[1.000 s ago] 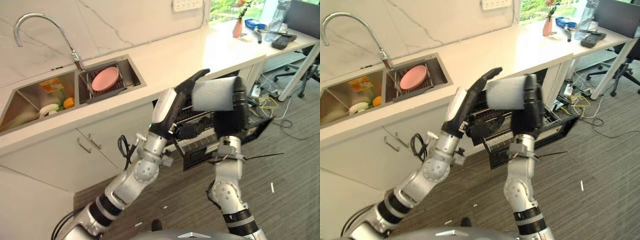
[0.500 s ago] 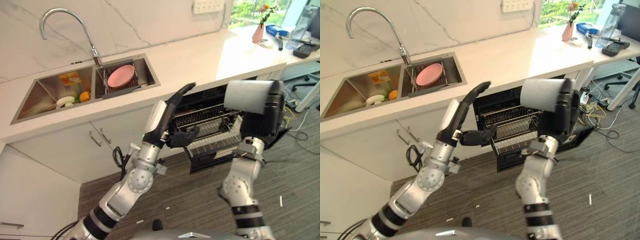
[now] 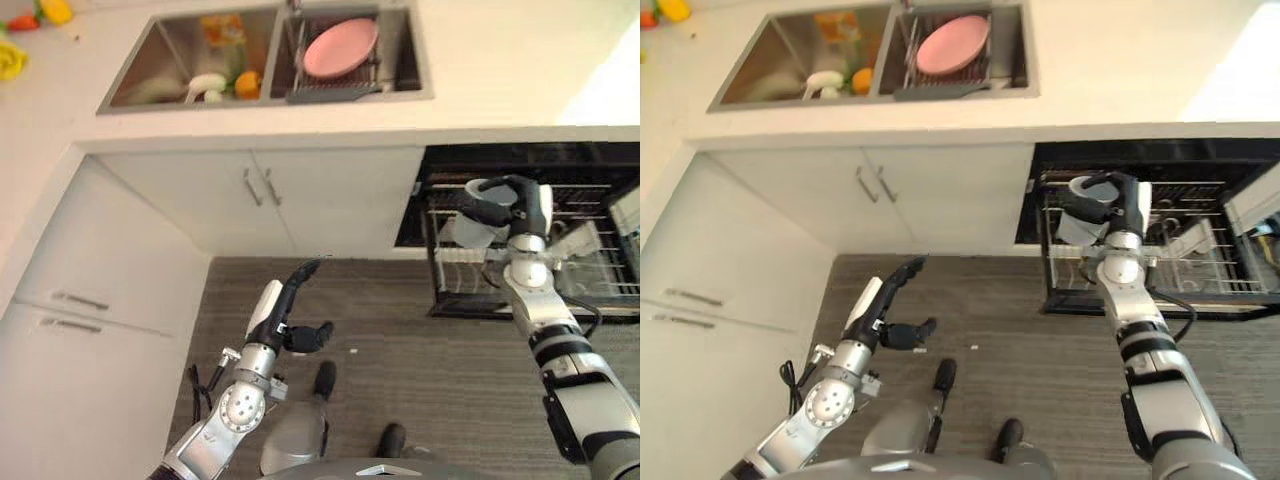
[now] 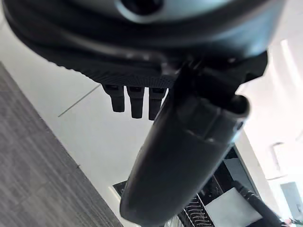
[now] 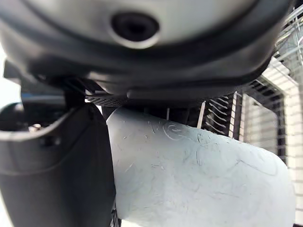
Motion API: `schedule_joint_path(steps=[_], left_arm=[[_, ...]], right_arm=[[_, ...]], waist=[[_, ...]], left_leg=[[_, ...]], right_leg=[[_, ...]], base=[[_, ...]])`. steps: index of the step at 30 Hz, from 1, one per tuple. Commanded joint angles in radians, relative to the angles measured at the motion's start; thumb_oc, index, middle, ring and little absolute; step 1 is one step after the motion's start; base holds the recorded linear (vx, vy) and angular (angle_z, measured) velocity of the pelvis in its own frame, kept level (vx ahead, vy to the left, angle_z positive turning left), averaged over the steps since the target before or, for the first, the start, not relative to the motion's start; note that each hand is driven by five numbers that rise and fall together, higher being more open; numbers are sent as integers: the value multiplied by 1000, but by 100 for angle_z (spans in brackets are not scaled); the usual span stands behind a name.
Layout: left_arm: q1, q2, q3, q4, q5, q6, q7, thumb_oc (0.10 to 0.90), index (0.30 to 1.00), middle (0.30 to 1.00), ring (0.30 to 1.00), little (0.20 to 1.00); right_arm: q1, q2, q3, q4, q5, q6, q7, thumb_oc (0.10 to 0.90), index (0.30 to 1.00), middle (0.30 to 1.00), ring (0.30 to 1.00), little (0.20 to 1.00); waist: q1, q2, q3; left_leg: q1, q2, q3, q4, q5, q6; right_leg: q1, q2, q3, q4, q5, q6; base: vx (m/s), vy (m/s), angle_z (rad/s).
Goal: Place the dishes in the dishwasher.
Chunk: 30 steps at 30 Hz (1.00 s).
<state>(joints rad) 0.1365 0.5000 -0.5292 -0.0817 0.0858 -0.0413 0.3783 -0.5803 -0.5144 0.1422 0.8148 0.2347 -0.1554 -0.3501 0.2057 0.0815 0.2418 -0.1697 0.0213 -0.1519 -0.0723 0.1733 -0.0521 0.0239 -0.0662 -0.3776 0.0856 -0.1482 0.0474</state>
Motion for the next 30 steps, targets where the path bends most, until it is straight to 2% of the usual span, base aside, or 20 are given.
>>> schedule_joint_path(steps=[1, 2, 8, 9, 10, 14, 19, 24, 25, 26, 27, 30], left_arm=[[-127, 10, 76, -106, -2, -105, 29, 800, 900, 900, 900, 900], [-124, 8, 74, -97, -2, -107, 31, 800, 900, 900, 900, 900], [-125, 8, 74, -96, -2, -108, 31, 800, 900, 900, 900, 900], [-85, 37, 78, -61, -9, -120, 41, 800, 900, 900, 900, 900], [-84, 38, 77, -55, -12, -120, 42, 800, 900, 900, 900, 900], [-67, 35, 79, -45, -16, -120, 42, 800, 900, 900, 900, 900], [-55, 37, 71, -45, -14, -119, 35, 800, 900, 900, 900, 900], [-56, 31, 74, -37, -17, -121, 38, 800, 900, 900, 900, 900], [-59, 32, 75, -33, -25, -121, 32, 800, 900, 900, 900, 900], [-60, 32, 76, -33, -25, -122, 32, 800, 900, 900, 900, 900], [-58, 38, 78, -35, -28, -122, 28, 800, 900, 900, 900, 900], [-44, 53, 82, -39, -35, -128, 31, 800, 900, 900, 900, 900]], right_arm=[[-143, -32, 52, -91, -83, -57, -17, 400, 300, 300, 300, 300], [-150, -26, 55, -46, -86, -65, -22, 400, 300, 300, 300, 300], [-154, -26, 56, -41, -86, -68, -22, 400, 300, 300, 300, 300], [-158, -16, -12, 221, -93, -101, -126, 400, 300, 300, 300, 300], [-161, -11, -28, 246, -84, -119, -136, 400, 300, 300, 300, 300], [-136, -2, -63, 215, -44, -160, -127, 400, 300, 300, 300, 300], [-113, 9, -68, 153, -16, -199, -113, 400, 300, 300, 300, 300], [-106, 5, -47, 161, -25, -180, -96, 400, 300, 300, 300, 300], [-112, 1, -38, 209, -16, -142, -63, 400, 300, 300, 300, 300], [-117, -1, -37, 214, -13, -143, -59, 400, 300, 300, 300, 300], [-132, -11, -18, 243, -12, -109, -32, 400, 300, 300, 300, 300], [-183, -20, 17, 302, -58, -73, -47, 400, 300, 300, 300, 300]], waist=[[-37, -79, 3], [-31, -78, 6], [-32, -78, 5], [4, -55, 17], [0, -54, 15], [-5, -51, 5], [-15, -59, -7], [-20, -67, -12], [-17, -69, -11], [-16, -69, -10], [-15, -70, -7], [-16, -68, 3]], left_leg=[[39, 24, 44, 7, -56, -68], [32, 24, 42, 6, -54, -69], [30, 24, 41, 6, -53, -70], [11, 16, 15, -8, -48, -83], [6, 15, 11, -10, -42, -82], [7, 13, 7, -13, -46, -82], [22, 14, 23, -15, -56, -79], [34, 15, 34, -15, -64, -77], [35, 14, 35, -15, -64, -76], [35, 14, 36, -15, -64, -76], [32, 14, 37, -15, -64, -77], [28, 16, 43, -15, -63, -77]], right_leg=[[2, -108, 15, -126, 166, 92], [-2, -106, 15, -129, 167, 92], [-4, -105, 15, -130, 167, 92], [5, -98, -20, -158, 160, 94], [3, -97, -25, -162, 164, 94], [9, -98, -28, -168, 157, 95], [20, -100, -19, -171, 153, 98], [24, -100, -6, -172, 152, 100], [24, -99, -6, -172, 151, 100], [24, -99, -5, -172, 151, 100], [21, -99, -1, -172, 151, 100], [11, -97, 5, -172, 155, 101]], base=[[-11, 6, 28], [-1, 9, 11], [12, -4, 3], [67, -20, 2], [75, -17, 6], [22, 15, 35], [21, 2, -5], [11, -2, -4], [-8, -7, -8], [-24, -14, -9], [-26, -5, -6], [-17, 2, -2]])
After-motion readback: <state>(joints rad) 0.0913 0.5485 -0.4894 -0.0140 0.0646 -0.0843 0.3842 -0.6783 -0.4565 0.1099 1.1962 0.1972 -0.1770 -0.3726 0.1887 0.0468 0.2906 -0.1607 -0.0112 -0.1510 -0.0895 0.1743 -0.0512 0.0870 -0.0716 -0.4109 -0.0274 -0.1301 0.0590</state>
